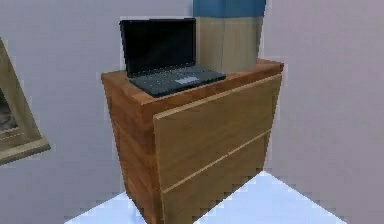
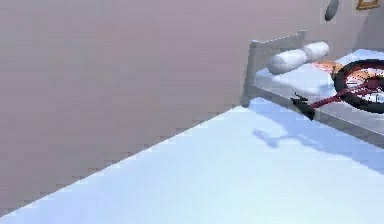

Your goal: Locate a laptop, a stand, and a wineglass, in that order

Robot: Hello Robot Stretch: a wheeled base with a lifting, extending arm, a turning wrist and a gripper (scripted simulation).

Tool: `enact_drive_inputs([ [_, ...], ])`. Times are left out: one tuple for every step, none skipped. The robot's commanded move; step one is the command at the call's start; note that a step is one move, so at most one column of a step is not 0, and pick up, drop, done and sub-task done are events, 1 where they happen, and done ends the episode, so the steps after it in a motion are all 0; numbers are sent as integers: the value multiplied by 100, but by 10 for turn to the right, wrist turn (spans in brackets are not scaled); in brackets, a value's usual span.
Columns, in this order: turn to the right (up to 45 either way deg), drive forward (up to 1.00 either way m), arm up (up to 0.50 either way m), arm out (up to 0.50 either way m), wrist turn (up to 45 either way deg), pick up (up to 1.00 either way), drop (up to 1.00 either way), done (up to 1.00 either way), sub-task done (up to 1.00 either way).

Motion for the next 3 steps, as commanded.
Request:
enact_drive_inputs([
  [-450,0,0,0,0,0,0,0,0],
  [-450,0,0,0,0,0,0,0,0],
  [-450,0,0,0,0,0,0,0,0],
])
